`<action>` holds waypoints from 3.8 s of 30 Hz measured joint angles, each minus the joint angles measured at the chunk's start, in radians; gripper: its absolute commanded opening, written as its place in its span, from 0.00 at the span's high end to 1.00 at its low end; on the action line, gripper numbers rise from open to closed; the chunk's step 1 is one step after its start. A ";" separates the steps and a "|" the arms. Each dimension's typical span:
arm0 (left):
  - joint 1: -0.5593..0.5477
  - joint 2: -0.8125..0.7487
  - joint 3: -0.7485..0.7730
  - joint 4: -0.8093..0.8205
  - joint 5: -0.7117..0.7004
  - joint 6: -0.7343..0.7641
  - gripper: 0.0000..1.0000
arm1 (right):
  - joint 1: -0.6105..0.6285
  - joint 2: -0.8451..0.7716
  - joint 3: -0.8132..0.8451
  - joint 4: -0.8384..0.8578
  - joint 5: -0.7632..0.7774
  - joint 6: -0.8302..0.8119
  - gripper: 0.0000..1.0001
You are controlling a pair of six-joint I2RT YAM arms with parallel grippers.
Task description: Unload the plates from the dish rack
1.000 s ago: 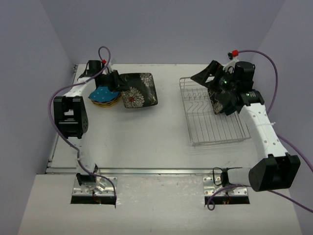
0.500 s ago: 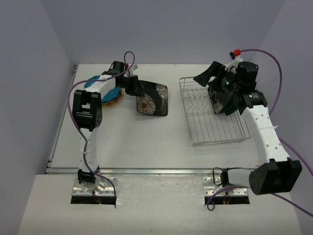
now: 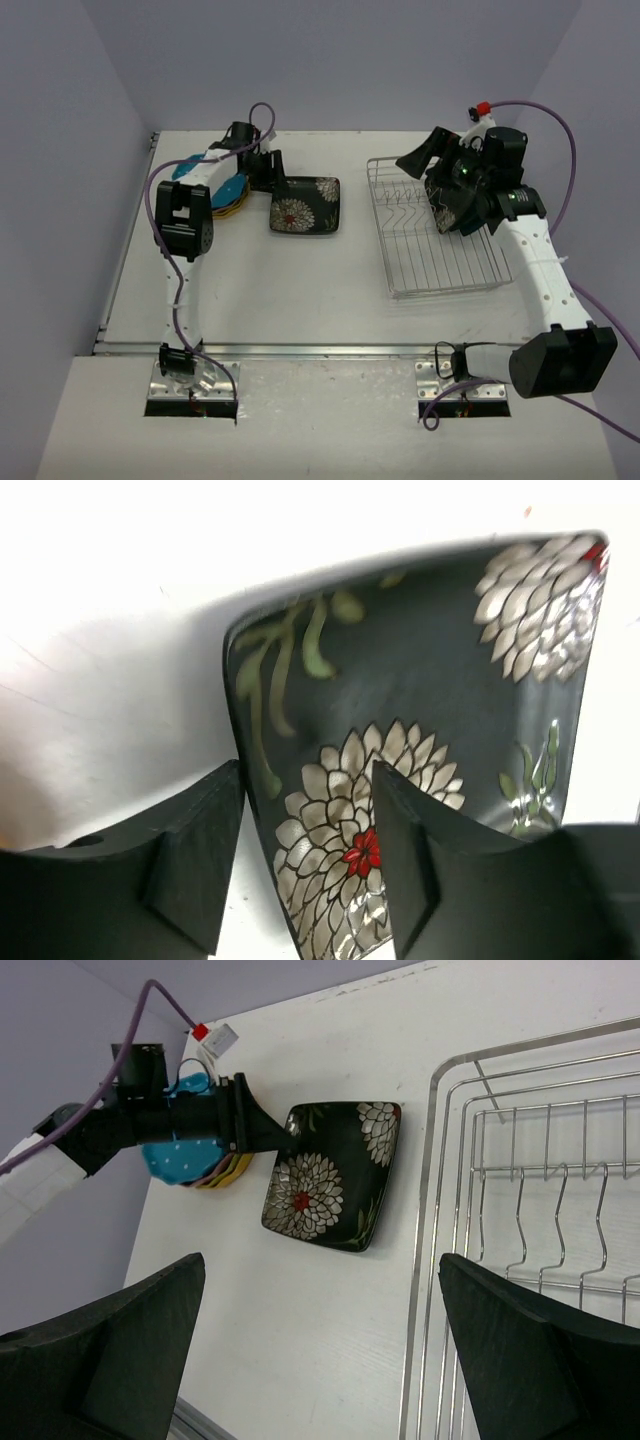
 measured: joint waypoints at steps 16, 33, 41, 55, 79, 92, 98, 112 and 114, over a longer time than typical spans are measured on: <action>-0.103 -0.391 0.009 0.027 -0.305 0.155 0.37 | -0.001 0.094 0.194 -0.196 0.393 -0.485 0.28; -0.244 -0.904 -0.541 0.075 -0.479 0.278 0.33 | -0.001 0.456 0.444 -0.301 0.674 -0.865 0.38; -0.244 -0.906 -0.559 0.079 -0.478 0.275 0.32 | -0.006 0.630 0.523 -0.347 0.666 -0.878 0.46; -0.238 -0.898 -0.559 0.082 -0.442 0.252 0.32 | -0.104 0.699 0.540 -0.385 0.571 -0.831 0.85; -0.203 -0.891 -0.559 0.077 -0.460 0.207 0.00 | -0.072 0.489 0.661 -0.541 0.603 -0.825 1.00; 0.186 -0.962 -0.785 0.369 0.221 -0.130 0.01 | -0.068 0.194 0.609 -0.455 0.300 -0.555 1.00; 0.147 -1.006 -0.994 0.632 0.476 -0.375 0.04 | -0.055 0.020 0.179 -0.203 -0.019 -0.239 1.00; -0.075 -0.965 -1.065 0.931 0.557 -0.577 0.10 | 0.072 0.061 -0.095 0.130 -0.205 0.154 1.00; -0.085 -0.910 -1.047 0.948 0.556 -0.597 0.12 | 0.085 0.062 -0.095 0.159 -0.214 0.168 1.00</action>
